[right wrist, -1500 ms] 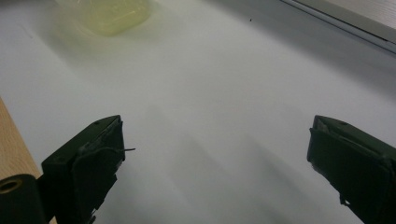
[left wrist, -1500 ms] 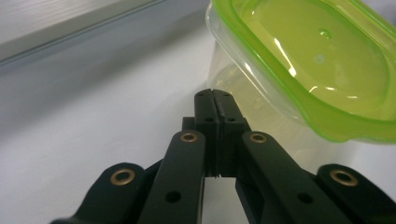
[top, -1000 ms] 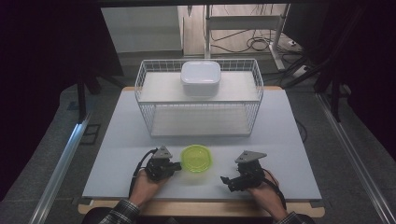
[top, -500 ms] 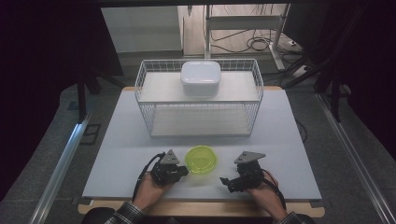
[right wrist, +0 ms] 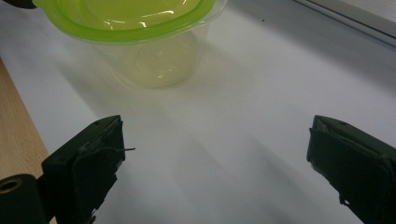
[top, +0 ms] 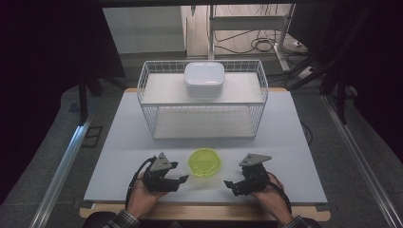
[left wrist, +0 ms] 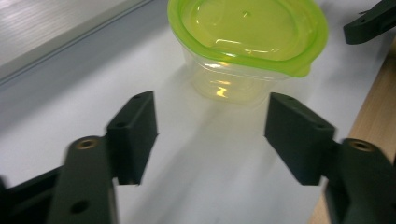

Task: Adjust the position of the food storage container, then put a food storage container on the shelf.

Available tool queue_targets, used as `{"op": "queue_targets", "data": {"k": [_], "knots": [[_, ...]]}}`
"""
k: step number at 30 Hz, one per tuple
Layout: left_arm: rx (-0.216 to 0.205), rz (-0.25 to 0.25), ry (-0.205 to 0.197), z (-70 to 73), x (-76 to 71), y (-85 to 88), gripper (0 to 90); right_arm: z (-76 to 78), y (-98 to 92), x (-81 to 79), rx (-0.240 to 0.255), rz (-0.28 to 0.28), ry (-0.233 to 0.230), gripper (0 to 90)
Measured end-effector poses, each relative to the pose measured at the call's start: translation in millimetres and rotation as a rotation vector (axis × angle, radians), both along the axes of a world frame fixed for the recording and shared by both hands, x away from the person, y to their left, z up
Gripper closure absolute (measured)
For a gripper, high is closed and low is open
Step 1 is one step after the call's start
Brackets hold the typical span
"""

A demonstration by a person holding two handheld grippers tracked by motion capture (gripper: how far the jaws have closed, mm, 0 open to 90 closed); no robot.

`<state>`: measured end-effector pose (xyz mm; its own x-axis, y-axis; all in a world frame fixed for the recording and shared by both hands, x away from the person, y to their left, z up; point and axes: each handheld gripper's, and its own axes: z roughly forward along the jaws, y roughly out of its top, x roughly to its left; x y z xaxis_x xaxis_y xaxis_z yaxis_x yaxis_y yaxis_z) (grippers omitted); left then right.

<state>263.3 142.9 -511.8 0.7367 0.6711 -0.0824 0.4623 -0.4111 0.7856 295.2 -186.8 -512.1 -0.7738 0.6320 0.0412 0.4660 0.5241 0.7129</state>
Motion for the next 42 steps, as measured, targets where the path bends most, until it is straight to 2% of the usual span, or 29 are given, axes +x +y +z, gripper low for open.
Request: {"op": "queue_targets", "data": {"k": [5, 12, 14, 21, 29, 33, 40, 42], "knots": [[-0.024, 0.011, -0.021, 2.8, -5.8, 6.1, 17.8, 1.3, -1.4, 0.1, 0.006, 0.001, -0.005, 4.2], [0.050, 0.007, -0.039, 1.0, -17.1, 11.4, 5.3, 2.3, -3.1, 0.9, 0.022, 0.017, -0.014, 3.3], [0.066, 0.004, -0.040, -0.6, -20.1, 12.5, 4.9, 2.1, -3.4, 1.2, 0.024, 0.022, -0.015, 3.2], [0.073, 0.012, -0.069, -7.1, -28.8, 17.5, 1.2, 1.7, -4.6, 2.5, 0.030, 0.024, -0.010, 2.6], [0.073, 0.021, -0.082, -8.5, -29.6, 19.3, 0.3, 2.2, -6.8, 3.7, 0.052, 0.009, 0.008, 1.7], [0.077, 0.021, -0.079, -10.0, -28.9, 19.3, 0.3, 3.4, -8.5, 5.2, 0.050, -0.008, -0.005, 0.5], [0.077, 0.022, -0.078, -10.7, -28.4, 19.2, 0.4, 5.9, -10.5, 9.9, 0.073, -0.017, 0.030, 2.4], [0.080, 0.021, -0.076, -11.2, -28.2, 19.0, 0.4, 9.7, -9.0, 12.5, 0.094, -0.012, 0.056, 2.6]]}}
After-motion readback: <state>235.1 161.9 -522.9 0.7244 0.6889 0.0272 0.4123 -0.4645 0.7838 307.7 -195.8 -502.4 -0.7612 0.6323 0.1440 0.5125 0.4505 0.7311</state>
